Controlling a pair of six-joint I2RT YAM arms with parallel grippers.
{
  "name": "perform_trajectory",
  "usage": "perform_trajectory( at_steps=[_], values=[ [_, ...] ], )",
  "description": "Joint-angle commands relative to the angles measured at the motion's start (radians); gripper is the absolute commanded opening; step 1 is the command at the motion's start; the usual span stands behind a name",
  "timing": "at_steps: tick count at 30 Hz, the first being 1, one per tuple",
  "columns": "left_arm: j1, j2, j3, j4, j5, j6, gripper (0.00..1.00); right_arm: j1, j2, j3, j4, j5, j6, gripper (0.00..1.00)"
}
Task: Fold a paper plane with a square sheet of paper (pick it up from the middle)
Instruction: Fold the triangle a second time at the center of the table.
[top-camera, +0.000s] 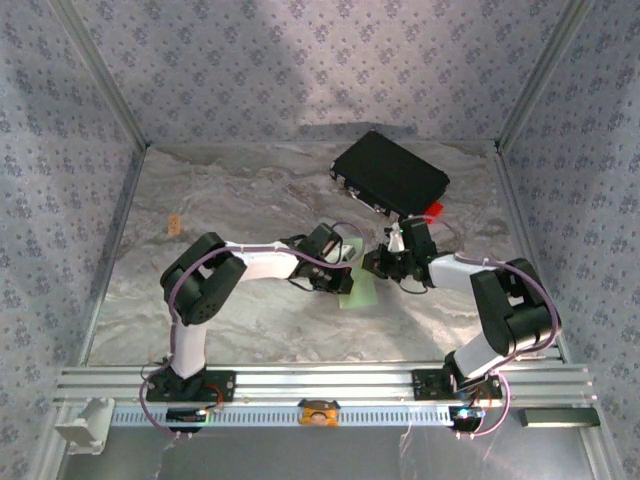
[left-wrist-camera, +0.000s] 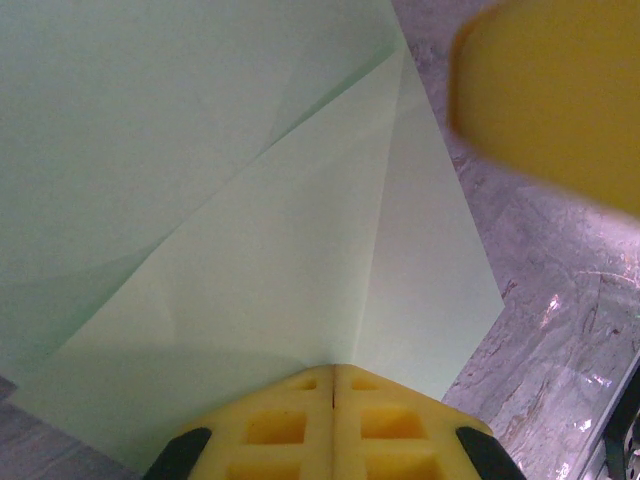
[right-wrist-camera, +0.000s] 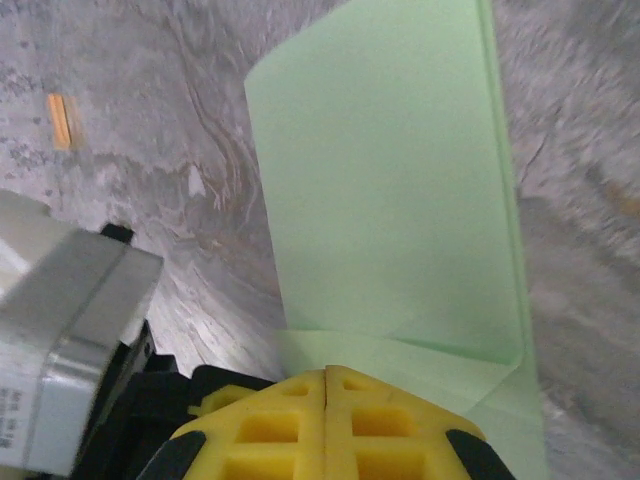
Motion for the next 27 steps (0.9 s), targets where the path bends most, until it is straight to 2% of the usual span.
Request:
perform_trajectory(
  at_steps=[1, 11, 27],
  values=[
    [0.001, 0.006, -0.030, -0.064, -0.033, 0.015, 0.01, 0.014, 0.069, -0.023, 0.052, -0.026, 0.037, 0.00],
    [-0.001, -0.039, -0.028, -0.064, -0.008, 0.022, 0.04, -0.012, 0.144, -0.050, 0.033, 0.036, 0.038, 0.00],
    [-0.017, -0.077, -0.066, -0.045, 0.020, 0.013, 0.04, -0.017, 0.093, -0.060, 0.010, 0.045, 0.026, 0.00]
  ],
)
